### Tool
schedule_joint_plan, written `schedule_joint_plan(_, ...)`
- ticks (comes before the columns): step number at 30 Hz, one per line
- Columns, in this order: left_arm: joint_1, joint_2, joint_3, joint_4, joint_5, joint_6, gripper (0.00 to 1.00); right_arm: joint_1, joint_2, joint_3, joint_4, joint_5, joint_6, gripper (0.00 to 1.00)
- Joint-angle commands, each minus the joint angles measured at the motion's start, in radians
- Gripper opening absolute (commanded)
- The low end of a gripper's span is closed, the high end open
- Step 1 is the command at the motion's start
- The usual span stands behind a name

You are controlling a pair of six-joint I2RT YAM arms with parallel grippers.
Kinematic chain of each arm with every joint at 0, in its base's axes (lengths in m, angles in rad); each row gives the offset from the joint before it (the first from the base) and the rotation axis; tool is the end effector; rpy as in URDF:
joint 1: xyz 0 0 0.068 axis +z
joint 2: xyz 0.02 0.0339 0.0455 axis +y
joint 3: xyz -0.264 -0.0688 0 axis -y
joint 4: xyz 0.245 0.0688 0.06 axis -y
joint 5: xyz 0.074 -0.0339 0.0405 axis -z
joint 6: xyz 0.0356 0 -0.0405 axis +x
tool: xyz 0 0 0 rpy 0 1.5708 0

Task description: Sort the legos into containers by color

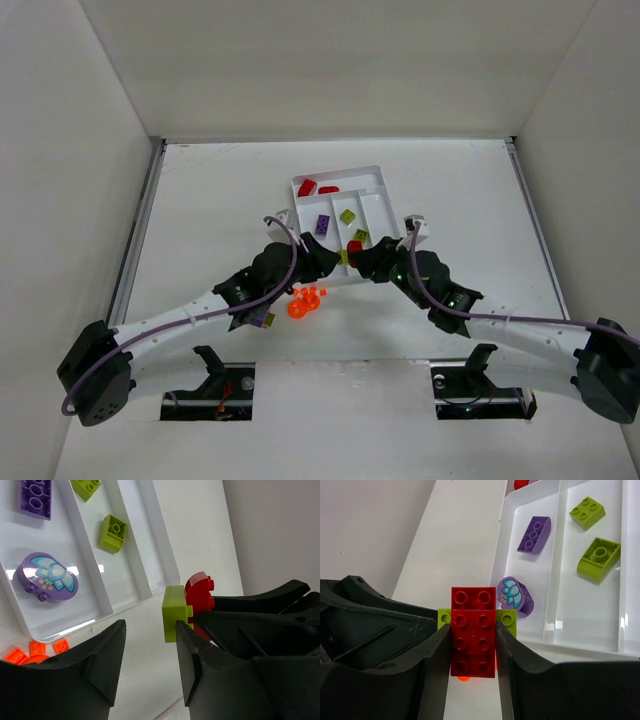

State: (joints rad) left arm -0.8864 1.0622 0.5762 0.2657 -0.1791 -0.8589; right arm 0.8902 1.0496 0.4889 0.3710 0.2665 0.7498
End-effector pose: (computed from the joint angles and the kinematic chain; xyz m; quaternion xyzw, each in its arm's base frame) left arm 0.1582 -0.1839 0.2589 -0.0452 0.7781 -0.4321 0.4537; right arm 0.1547 0.1762 0.2425 0.0308 0.7681 0.3917 0.5056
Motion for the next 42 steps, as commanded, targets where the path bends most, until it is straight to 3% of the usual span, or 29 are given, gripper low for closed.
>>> schedule_joint_plan(1, -0.001, 0.018, -0.013, 0.07, 0.03, -0.026, 0.43, 0.005, 0.003, 0.004, 0.109, -0.038, 0.028, 0.27)
schedule_joint_plan(10, 0.004, -0.034, -0.07, 0.136, 0.032, -0.057, 0.41, 0.002, 0.026, 0.002, 0.112, -0.033, 0.034, 0.27)
schedule_joint_plan(25, 0.007, 0.021, -0.069, 0.216, 0.062, -0.08, 0.41, -0.007, 0.032, -0.001, 0.151, -0.087, 0.057, 0.27)
schedule_joint_plan(29, 0.007, 0.044, -0.059, 0.216, 0.067, -0.08, 0.34, -0.014, 0.036, -0.001, 0.166, -0.099, 0.068, 0.27)
schedule_joint_plan(34, 0.01, 0.044, -0.059, 0.216, 0.061, -0.072, 0.16, -0.033, 0.038, -0.021, 0.201, -0.125, 0.092, 0.27)
schedule_joint_plan(42, 0.095, -0.022, -0.127, 0.205, 0.067, -0.052, 0.1, -0.135, -0.026, -0.055, 0.217, -0.22, 0.137, 0.28)
